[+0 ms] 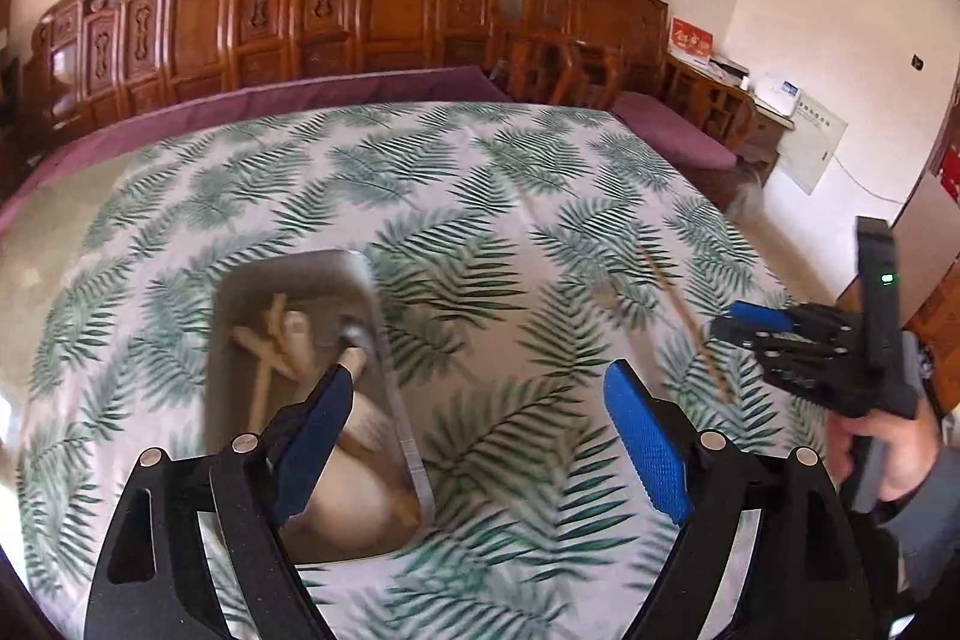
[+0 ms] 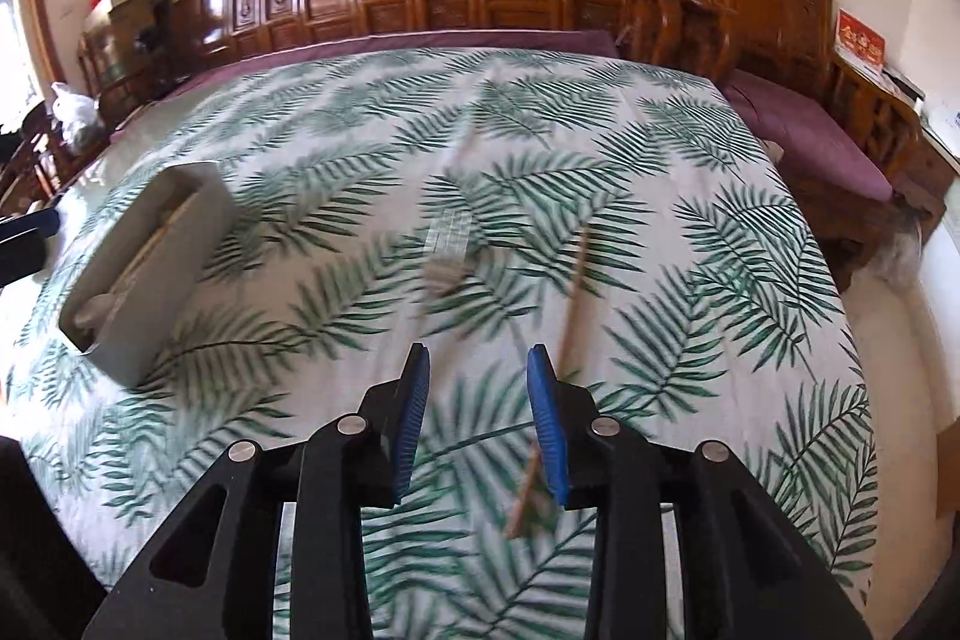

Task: Organize utensils

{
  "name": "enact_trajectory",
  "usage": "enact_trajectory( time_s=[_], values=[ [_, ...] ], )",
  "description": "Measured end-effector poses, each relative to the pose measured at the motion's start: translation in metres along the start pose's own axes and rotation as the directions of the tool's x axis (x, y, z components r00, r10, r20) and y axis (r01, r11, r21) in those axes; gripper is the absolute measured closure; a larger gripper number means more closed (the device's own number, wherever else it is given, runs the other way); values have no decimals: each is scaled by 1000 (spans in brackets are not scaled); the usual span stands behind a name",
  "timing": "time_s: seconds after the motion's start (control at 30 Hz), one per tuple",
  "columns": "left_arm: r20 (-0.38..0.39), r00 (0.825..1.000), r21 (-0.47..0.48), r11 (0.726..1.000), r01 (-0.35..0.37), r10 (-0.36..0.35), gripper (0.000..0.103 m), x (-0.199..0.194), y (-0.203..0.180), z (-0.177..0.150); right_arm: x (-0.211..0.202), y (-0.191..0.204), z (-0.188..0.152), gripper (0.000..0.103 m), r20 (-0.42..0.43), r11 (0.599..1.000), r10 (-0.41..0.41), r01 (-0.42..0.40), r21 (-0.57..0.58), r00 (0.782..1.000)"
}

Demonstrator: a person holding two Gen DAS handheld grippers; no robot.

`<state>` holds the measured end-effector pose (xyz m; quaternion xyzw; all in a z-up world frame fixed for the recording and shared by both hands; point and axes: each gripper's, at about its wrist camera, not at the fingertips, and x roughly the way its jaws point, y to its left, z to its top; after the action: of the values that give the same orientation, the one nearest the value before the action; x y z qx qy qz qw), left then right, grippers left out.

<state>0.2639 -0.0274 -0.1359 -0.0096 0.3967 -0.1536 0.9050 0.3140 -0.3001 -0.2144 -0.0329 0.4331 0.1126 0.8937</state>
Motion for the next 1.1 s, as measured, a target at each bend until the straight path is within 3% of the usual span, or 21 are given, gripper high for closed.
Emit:
enact_trajectory(
  time_s=[0.27, 0.47, 0.6, 0.67, 1.1],
  values=[
    [-32, 999, 101, 995, -21, 24, 21, 29, -48, 16, 41, -28, 11, 71, -28, 999, -26, 27, 39, 999],
    [-75, 997, 120, 993, -10, 20, 21, 63, -66, 21, 64, -40, 11, 71, -82, 996, -21, 28, 83, 996],
    [-104, 994, 128, 992, -11, 24, 21, 86, -75, 18, 73, -36, 5, 81, -110, 997, -84, 83, -9, 990],
    [-119, 992, 132, 991, -15, 31, 21, 97, -78, 15, 75, -39, 4, 94, -127, 997, -73, 72, -9, 989],
    [-188, 982, 152, 988, -5, 34, 23, 150, -110, 6, 69, -60, 7, 97, -143, 1000, -5, 8, 23, 990]
  ],
)
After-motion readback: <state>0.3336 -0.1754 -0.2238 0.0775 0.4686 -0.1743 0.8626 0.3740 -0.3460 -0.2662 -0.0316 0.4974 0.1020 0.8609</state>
